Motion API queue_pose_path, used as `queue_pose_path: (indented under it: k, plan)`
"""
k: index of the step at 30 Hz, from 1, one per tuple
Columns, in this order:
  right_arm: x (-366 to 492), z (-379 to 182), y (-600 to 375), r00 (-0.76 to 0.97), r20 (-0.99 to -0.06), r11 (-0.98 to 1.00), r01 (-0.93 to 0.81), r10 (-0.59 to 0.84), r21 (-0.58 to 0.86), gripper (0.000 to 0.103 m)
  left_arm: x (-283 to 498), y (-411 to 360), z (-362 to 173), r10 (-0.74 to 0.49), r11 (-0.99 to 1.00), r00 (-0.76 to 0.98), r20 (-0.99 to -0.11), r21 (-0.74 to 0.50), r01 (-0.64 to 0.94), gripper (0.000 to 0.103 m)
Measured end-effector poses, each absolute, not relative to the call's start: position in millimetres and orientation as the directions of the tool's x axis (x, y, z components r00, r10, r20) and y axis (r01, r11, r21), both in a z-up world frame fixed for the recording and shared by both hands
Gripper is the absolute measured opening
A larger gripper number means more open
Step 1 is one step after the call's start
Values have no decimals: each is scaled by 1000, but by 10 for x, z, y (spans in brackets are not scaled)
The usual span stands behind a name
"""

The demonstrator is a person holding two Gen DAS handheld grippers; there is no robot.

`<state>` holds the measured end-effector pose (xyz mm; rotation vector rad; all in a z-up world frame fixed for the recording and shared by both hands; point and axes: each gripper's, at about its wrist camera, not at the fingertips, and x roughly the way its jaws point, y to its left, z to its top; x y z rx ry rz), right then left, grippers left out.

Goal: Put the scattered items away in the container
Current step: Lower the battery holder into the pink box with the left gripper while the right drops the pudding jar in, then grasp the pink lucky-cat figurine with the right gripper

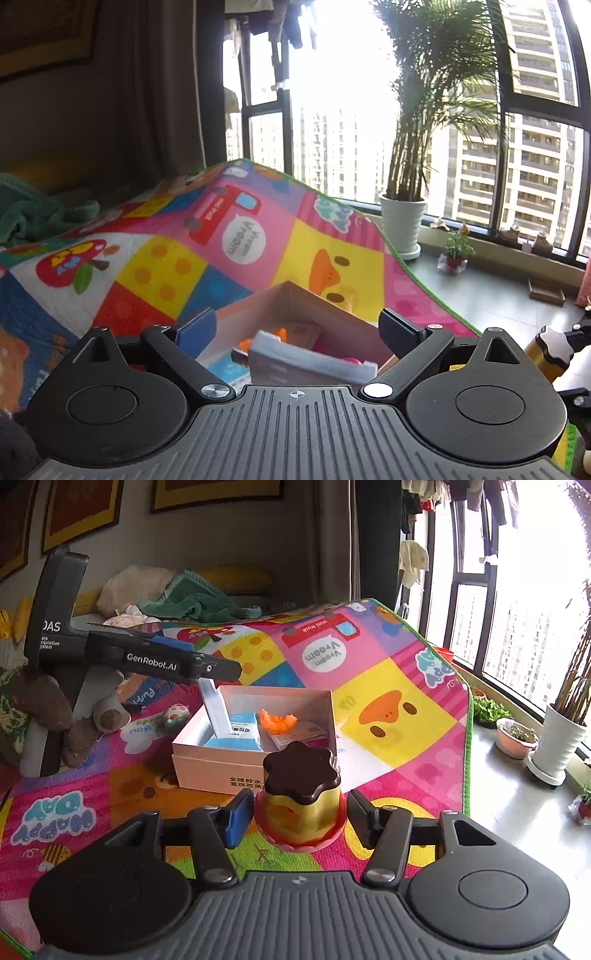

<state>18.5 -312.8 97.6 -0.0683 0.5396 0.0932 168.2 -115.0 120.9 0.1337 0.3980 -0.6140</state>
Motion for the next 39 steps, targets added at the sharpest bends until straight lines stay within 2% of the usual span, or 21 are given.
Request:
queue_pose_path:
  k: [4,11,16,17,18,19,26,30,34,36,39]
  plan:
    - [350,919,-3169,846,-529,994,-101,63,-42,56,1680,-796,1049,-491,857,775,-398,-61,512,102]
    - [904,921,-3108,823,-560,993,-119,90,-15,56,1221,-233,496,-371,899,777,-509,13,438,103]
    - [1520,1131,-2942,837,-540,991,-127,87,-37,56,1044,40,387,-345,915,781,-521,1,404,103]
    - [1652,1176,-2909,841,-536,991,-123,79,-47,58,1034,89,388,-341,919,784,-518,-8,394,103]
    - [1754,1213,-2882,844,-533,992,-112,68,-51,68,1025,135,387,-333,924,790,-515,-14,381,103]
    - [1855,1260,-2859,848,-528,994,-98,57,-51,72,1015,185,382,-323,931,796,-511,-20,364,103]
    - [1896,1496,-2458,862,-497,984,-162,104,-76,74,1037,604,260,-253,967,816,-519,-133,215,103]
    - [2012,1476,-2005,822,-539,962,-262,183,-74,74,1051,741,212,-181,982,846,-502,-141,126,103]
    - [2386,1372,-1535,727,-619,938,-343,296,45,72,1085,843,138,-200,973,834,-515,-201,109,103]
    - [2606,1241,-1268,690,-658,931,-360,303,51,70,1076,871,130,-208,970,835,-510,-219,107,103]
    - [2909,924,-831,648,-718,926,-377,252,-16,70,1068,833,124,-204,972,835,-510,-208,110,103]
